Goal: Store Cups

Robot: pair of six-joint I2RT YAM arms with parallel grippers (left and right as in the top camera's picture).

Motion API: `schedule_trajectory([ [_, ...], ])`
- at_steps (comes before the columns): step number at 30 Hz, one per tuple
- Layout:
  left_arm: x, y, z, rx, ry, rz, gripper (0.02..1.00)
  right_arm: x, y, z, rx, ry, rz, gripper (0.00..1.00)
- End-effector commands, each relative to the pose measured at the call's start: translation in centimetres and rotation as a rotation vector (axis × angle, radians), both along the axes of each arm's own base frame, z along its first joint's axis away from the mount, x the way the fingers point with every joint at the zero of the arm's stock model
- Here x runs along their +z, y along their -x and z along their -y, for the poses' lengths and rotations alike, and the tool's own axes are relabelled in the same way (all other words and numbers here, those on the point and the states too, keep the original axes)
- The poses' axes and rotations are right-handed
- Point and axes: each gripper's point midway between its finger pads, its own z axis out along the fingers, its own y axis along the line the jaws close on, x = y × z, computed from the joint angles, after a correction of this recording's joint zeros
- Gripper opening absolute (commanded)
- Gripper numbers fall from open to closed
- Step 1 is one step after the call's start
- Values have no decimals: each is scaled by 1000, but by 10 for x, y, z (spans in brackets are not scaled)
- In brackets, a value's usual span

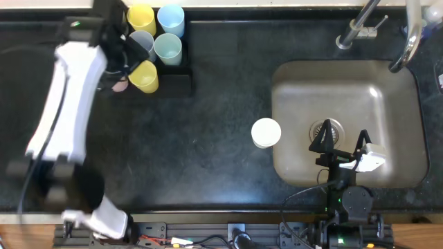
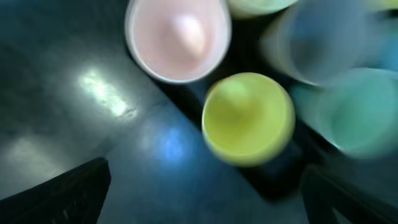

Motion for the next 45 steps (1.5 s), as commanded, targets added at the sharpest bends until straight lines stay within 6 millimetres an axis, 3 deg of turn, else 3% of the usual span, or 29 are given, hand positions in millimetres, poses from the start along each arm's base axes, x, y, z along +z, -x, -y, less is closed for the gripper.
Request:
schedule_trajectory([
  [1,96,58,-17,-147,-119,209,1000,-3,0,2,-7,-4,1,996],
  [3,109,91,-19,-235,-163,244,1000,-3,0,2,-7,-4,1,996],
  [5,103,123,-21,-309,-201,253,1000,-4,0,2,-7,-5,1,996],
  [8,57,173,-24,-350,-216,229,1000,-3,0,2,-7,-4,1,996],
  [10,13,192,-25,-344,-223,277,1000,-3,0,2,-7,-5,1,998],
  [12,-16,189,-21,-343,-218,412,1000,-3,0,2,-7,-5,1,998],
  [14,-28,169,-9,-433,-248,612,998,-3,0,2,-7,-4,1,996],
  [16,-14,146,6,-574,-350,869,1000,-4,0,2,-7,-5,1,998],
  [18,14,133,17,-670,-513,1138,998,-4,0,2,-7,-5,1,996],
  [20,35,135,18,-657,-623,1318,998,-4,0,2,-7,-5,1,996],
  [22,44,140,17,-624,-662,1415,1000,-3,0,2,-7,-4,1,996],
  [26,24,142,17,-637,-649,1388,1000,-3,0,2,-7,-5,1,996],
  [32,-41,138,18,-711,-552,1141,998,-3,0,2,-7,-4,1,996],
  [45,-45,138,17,-708,-551,1124,1000,-3,0,2,-7,-4,1,998],
])
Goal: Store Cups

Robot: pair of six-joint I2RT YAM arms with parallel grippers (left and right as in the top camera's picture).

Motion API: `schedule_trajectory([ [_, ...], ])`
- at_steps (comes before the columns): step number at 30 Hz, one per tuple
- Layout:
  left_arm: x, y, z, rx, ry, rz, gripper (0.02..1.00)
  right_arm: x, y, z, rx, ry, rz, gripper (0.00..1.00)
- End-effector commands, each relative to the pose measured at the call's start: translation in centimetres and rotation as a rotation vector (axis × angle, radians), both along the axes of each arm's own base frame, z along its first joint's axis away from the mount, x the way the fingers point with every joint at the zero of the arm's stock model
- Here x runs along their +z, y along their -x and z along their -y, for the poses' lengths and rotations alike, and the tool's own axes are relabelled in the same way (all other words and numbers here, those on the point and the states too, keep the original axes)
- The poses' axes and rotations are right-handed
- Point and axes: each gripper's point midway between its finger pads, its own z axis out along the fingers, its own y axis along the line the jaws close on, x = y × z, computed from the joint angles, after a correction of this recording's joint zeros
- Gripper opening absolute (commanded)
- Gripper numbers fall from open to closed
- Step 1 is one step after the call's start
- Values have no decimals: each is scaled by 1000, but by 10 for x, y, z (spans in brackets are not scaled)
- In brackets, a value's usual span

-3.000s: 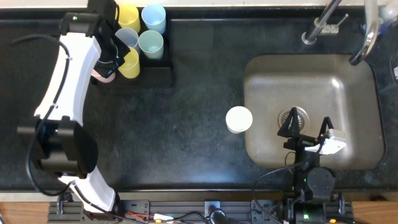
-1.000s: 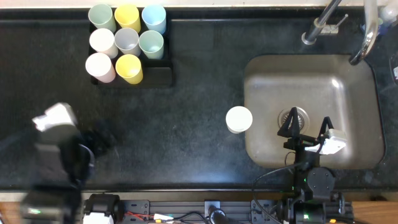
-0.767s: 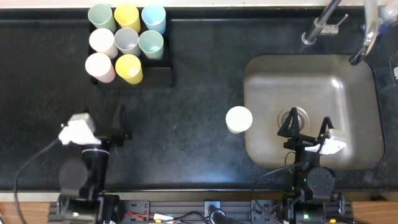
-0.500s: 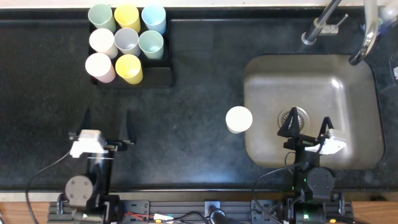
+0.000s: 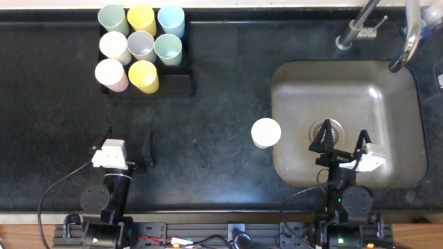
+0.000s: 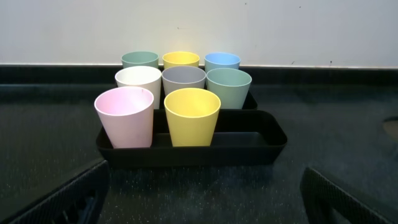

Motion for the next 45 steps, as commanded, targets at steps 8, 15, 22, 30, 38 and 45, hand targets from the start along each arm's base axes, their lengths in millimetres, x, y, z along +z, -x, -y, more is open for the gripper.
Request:
schedule_trajectory([
  [8,1,0,-1,-1,-20,8,1000,-4,0,2,-7,-5,0,996],
  [15,1,0,-1,-1,-20,8,1000,-4,0,2,-7,-5,0,996],
  [22,1,0,-1,-1,-20,8,998,-4,0,2,-7,-5,0,998],
  [30,1,0,-1,-1,-20,8,998,-4,0,2,-7,-5,0,998],
  [38,1,0,-1,-1,-20,8,1000,74,17,-4,14,-1,84,998],
  [45,1,0,-1,-1,-21,7,1000,113,24,-4,13,-16,-285,998],
])
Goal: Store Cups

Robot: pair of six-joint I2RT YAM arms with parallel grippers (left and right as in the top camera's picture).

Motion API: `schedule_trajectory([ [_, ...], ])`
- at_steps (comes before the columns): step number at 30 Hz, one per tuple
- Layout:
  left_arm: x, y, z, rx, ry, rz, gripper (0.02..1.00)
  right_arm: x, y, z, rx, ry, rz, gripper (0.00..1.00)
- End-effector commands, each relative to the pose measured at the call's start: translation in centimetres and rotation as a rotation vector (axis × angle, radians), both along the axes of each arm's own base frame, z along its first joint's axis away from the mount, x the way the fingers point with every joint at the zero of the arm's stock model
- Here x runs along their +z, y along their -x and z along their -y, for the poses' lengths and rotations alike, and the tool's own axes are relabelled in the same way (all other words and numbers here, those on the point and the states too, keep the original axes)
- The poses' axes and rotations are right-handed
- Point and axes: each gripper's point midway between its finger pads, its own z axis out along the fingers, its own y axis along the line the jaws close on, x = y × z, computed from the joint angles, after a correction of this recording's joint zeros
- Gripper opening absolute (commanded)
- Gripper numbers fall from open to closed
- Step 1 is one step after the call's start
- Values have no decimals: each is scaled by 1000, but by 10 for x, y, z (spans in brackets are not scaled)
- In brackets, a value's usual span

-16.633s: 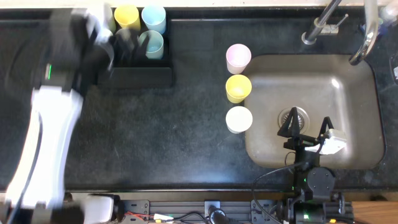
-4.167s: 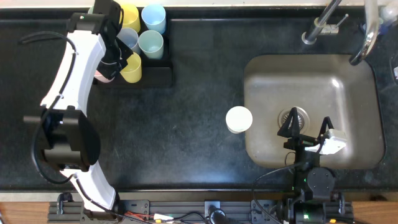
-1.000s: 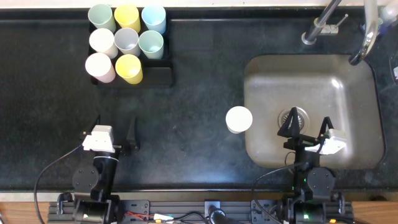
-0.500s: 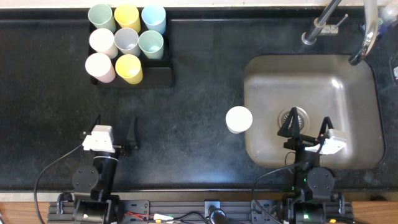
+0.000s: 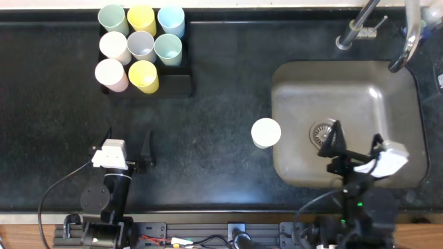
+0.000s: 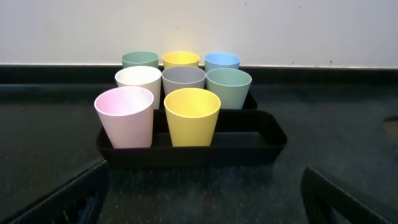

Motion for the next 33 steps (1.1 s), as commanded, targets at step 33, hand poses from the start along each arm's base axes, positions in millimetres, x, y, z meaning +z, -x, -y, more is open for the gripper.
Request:
schedule_trajectory([
  [33,1,0,-1,-1,-21,7,998,-96,-59,-139,927,481,-1304,996],
])
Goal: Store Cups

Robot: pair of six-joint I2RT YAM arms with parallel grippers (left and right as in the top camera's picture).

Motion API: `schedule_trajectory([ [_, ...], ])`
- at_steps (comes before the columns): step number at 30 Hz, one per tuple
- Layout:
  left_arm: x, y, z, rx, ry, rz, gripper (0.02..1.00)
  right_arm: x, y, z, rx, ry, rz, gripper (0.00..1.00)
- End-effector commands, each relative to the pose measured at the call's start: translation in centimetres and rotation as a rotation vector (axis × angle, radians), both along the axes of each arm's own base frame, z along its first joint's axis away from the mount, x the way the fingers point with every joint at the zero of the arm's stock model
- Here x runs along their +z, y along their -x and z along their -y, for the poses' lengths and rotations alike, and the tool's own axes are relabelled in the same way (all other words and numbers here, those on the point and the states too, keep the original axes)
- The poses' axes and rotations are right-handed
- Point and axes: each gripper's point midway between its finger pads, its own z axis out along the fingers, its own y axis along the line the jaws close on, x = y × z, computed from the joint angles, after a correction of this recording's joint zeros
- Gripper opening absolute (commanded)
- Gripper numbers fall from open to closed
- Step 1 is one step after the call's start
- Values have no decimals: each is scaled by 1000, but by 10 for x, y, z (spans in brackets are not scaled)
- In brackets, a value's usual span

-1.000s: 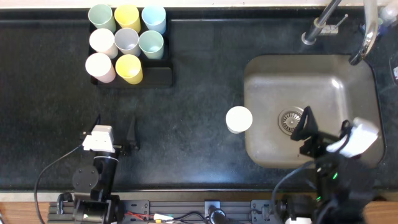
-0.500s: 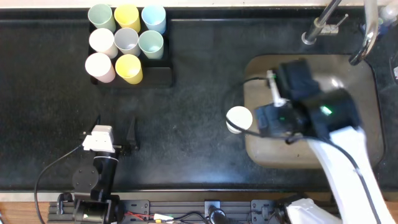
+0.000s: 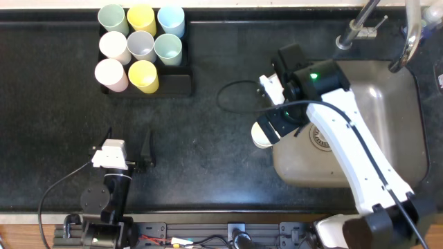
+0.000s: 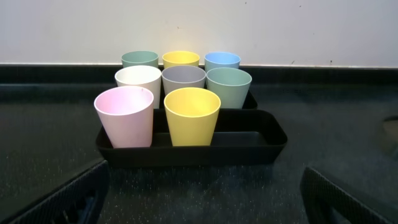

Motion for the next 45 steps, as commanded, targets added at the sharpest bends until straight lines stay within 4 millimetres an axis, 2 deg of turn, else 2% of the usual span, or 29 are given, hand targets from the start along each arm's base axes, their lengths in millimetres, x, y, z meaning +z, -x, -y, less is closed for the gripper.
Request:
schedule_trajectory([
  [1,1,0,-1,-1,-20,8,1000,-7,-13,-3,30,-24,-17,998],
  [9,1,0,-1,-1,-20,8,998,-20,-26,10,-10,-19,-35,996],
  [22,1,0,-1,-1,-20,8,1000,-47,-34,8,19,-3,-87,998],
  [34,1,0,-1,-1,-20,8,1000,-63,-38,8,48,5,-95,998],
  [44,1,0,-1,-1,-20,8,998,-79,-32,9,49,7,-112,998],
  [45,1,0,-1,-1,-20,8,1000,-79,-32,8,49,5,-113,967],
])
